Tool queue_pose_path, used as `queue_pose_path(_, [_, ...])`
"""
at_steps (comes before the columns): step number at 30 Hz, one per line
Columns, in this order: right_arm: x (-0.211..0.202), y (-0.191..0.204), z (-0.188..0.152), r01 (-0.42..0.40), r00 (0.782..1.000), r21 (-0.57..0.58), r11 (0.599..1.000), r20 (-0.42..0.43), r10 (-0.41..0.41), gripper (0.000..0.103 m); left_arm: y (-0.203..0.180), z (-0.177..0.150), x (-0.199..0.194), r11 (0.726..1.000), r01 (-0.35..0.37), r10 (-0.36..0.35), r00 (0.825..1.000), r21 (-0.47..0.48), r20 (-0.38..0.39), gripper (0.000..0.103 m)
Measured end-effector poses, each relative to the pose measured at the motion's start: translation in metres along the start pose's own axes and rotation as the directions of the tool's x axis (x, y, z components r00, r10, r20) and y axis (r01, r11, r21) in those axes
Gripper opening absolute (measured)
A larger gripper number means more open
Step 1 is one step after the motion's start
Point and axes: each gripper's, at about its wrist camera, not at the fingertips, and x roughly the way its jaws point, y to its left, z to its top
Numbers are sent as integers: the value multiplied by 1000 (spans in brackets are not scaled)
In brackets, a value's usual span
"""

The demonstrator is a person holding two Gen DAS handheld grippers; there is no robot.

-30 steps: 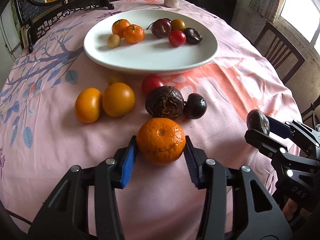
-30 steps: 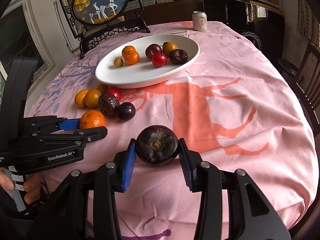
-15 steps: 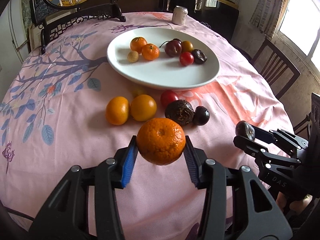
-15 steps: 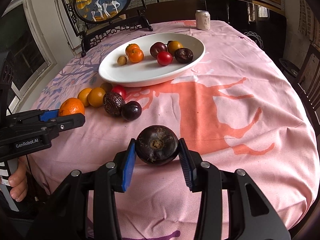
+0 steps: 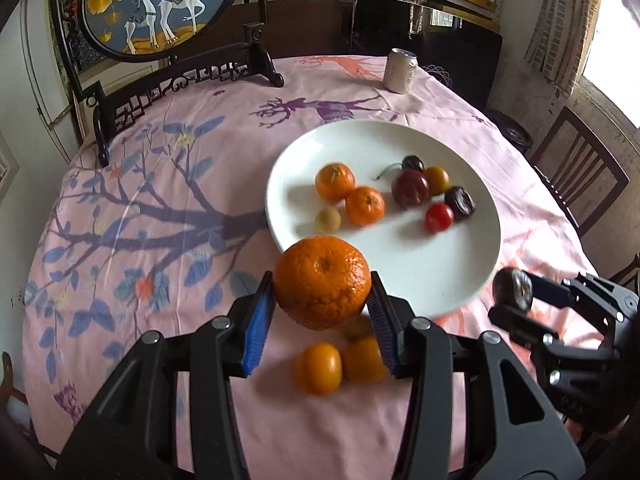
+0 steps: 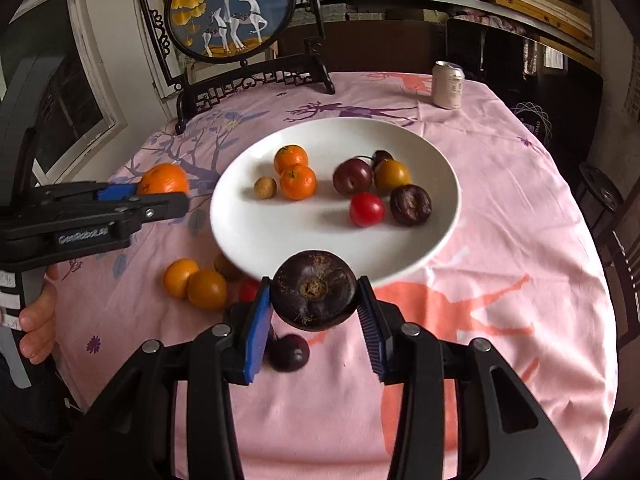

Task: Organize fruits
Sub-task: 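Grasp a dark passion fruit with the right tool while the left tool grasps a large orange, then place the passion fruit on the plate with the right tool while the left places the orange, then grasp a dark plum with the right tool while the left tool grasps an orange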

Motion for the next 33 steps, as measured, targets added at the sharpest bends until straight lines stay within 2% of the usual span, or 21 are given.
queue_pose_path(3, [26, 8, 27, -11, 1000, -31, 999, -25, 11, 43, 7, 35, 32, 1000, -16, 15, 1000, -20, -27, 46])
queue_pose_path(6, [56, 7, 45, 8, 999, -38, 999, -53, -10, 42, 10, 54, 62, 999, -2, -1, 997, -40, -71, 46])
queue_pose_path(10, [82, -3, 57, 5, 996, -12, 1000, -90, -6, 42, 11, 62, 83, 999, 4, -9, 995, -46, -100, 46])
queue_pose_path(16, [102, -3, 60, 9, 994, -22, 1000, -108, -11, 44, 7, 65, 96, 999, 18, -23, 993, -43, -116, 48])
queue_pose_path(17, [101, -3, 61, 14, 995, -24, 1000, -102, -16, 48, 7, 65, 93, 999, 20, -24, 994, -44, -105, 51])
queue_pose_path(18, [98, -2, 61, 20, 995, -27, 999, -94, -23, 58, 7, 65, 87, 999, 17, -21, 996, -43, -90, 53])
queue_pose_path(23, [53, 5, 47, 53, 998, -66, 996, -42, -56, 59, 8, 52, 28, 999, 31, -30, 999, -35, 25, 64])
queue_pose_path(26, [18, 7, 19, 32, 999, -57, 998, -39, -35, 59, 6, 23, -15, 1000, 11, -9, 994, -16, 104, 72])
queue_pose_path(28, [-1, 6, -4, 27, 999, -34, 999, -30, -28, 59, 4, -3, -37, 1000, -8, 9, 989, -9, 146, 72])
queue_pose_path(33, [-28, 2, -40, 21, 1000, 48, 999, -18, -20, 59, 6, -58, -63, 999, -25, 32, 983, -43, 180, 73])
